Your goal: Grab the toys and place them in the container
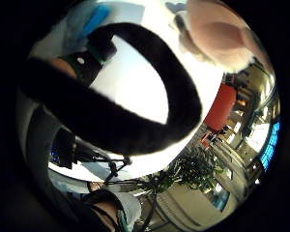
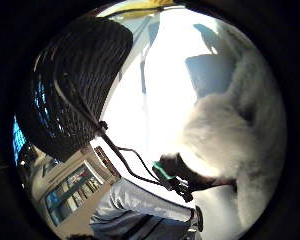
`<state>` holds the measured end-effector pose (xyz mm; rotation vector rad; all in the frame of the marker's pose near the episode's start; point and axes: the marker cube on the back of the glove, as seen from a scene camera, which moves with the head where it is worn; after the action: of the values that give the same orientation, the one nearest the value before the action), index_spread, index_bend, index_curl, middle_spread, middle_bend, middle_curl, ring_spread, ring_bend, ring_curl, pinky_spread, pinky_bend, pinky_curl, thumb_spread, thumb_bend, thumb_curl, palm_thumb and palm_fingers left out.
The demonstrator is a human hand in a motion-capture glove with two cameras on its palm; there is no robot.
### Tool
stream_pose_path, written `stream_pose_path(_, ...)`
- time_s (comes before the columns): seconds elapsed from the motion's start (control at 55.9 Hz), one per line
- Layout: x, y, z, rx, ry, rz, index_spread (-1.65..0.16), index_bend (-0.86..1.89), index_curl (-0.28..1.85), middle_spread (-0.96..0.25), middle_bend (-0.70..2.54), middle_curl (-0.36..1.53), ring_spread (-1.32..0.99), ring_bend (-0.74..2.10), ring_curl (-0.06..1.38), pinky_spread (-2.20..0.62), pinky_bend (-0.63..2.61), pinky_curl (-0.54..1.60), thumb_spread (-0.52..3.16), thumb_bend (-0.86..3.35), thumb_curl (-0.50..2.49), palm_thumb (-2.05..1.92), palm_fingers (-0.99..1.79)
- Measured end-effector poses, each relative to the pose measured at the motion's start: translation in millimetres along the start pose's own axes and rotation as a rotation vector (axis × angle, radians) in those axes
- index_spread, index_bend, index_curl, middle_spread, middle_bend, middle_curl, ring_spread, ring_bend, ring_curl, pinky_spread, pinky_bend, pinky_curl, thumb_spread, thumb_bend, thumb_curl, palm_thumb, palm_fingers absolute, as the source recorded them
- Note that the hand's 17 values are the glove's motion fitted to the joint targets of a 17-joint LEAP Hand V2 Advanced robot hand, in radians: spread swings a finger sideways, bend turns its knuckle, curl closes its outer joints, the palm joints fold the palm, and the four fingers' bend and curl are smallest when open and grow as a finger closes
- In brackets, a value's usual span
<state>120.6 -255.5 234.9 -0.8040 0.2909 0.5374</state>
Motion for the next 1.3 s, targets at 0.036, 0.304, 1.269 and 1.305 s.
stream_pose_path(0.036,-1,-1,-1,0.015,0.010,0.011,-0.31,0.11,0.33,0.05,0.05,0.38,-0.04,0.27,0.31,0.00,1.35,0.43,1.12,0.00,0.42,0.06,-0.26)
stream_pose_path(0.304,-8,-7,3,0.350,0.072,0.028,-0.30,0.77,0.52,0.00,0.09,0.21,-0.08,0.49,0.34,-0.25,1.29,0.37,1.49,0.33,0.50,0.56,0.56)
stream_pose_path(1.269,-254,35,-142,0.365,0.330,-0.664,-0.25,0.80,0.99,-0.12,0.02,0.39,-0.23,0.36,0.49,-0.34,1.35,0.49,0.99,0.22,0.92,0.68,-0.04)
stream_pose_path(1.305,-254,36,-138,0.287,0.327,-0.710,-0.25,0.65,0.94,-0.06,0.03,0.38,-0.16,0.23,0.53,-0.25,1.47,0.54,1.06,0.15,0.85,0.55,-0.44)
